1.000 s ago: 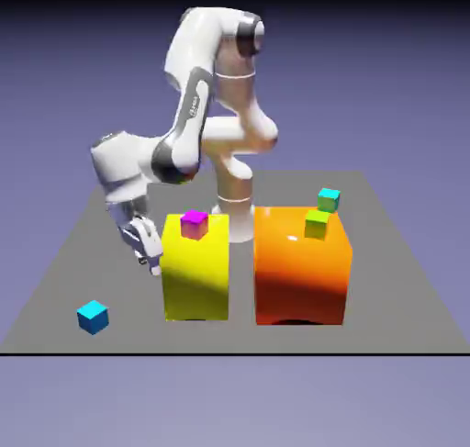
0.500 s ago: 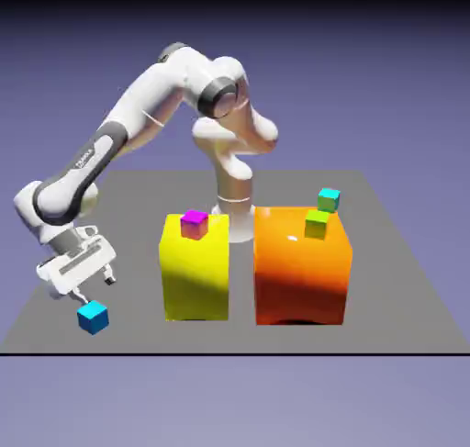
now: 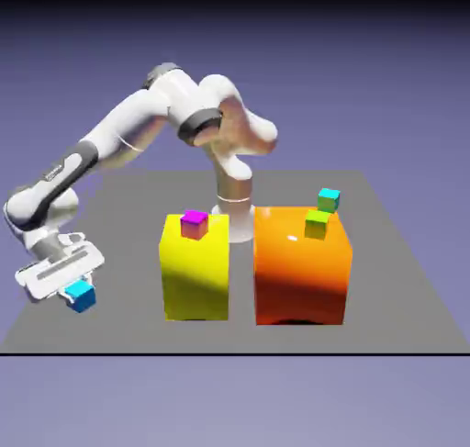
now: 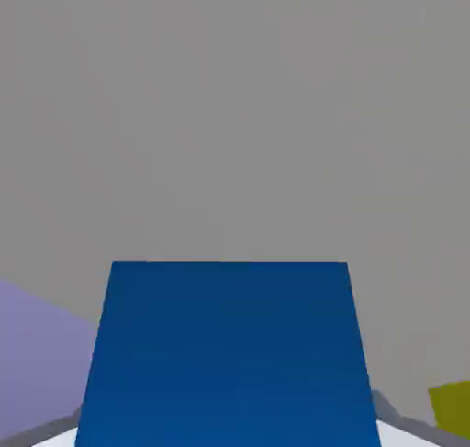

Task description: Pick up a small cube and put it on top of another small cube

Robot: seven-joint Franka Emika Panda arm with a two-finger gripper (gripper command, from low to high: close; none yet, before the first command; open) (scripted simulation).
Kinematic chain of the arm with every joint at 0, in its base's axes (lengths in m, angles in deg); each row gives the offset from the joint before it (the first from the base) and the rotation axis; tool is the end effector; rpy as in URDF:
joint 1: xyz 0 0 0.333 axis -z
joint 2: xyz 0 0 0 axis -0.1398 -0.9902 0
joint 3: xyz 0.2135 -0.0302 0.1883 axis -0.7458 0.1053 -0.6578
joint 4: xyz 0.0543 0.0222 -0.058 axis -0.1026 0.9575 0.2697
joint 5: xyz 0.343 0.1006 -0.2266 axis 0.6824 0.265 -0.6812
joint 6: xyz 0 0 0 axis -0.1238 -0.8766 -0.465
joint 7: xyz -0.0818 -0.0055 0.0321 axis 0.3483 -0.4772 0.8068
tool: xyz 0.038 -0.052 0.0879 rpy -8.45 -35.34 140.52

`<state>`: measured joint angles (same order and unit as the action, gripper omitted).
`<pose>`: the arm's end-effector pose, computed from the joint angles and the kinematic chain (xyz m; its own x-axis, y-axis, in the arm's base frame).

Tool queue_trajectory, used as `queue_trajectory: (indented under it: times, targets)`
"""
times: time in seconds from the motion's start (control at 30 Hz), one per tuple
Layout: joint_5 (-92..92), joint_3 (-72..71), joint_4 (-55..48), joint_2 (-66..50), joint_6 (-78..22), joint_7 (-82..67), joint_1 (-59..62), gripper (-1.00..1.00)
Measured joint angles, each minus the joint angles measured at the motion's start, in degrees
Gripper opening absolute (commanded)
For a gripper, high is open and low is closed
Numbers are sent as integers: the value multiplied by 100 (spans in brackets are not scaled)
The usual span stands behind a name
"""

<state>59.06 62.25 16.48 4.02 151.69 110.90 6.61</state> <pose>0.4198 -0.4197 0.1279 -0.7645 -0.0163 -0.6444 -0.4628 0.7098 0.5311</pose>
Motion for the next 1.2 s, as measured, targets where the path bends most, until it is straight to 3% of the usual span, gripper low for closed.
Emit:
queue_trajectory:
  times: [0.27, 1.0, 1.2]
  targets:
    - [-890, -1661, -209, 1205, -799, -360, 100, -100]
    - [-5219, -6229, -163, 3387, -1735, 131, -452, -100]
    - [-5719, -6494, 359, 3416, -1258, 326, -651, -100]
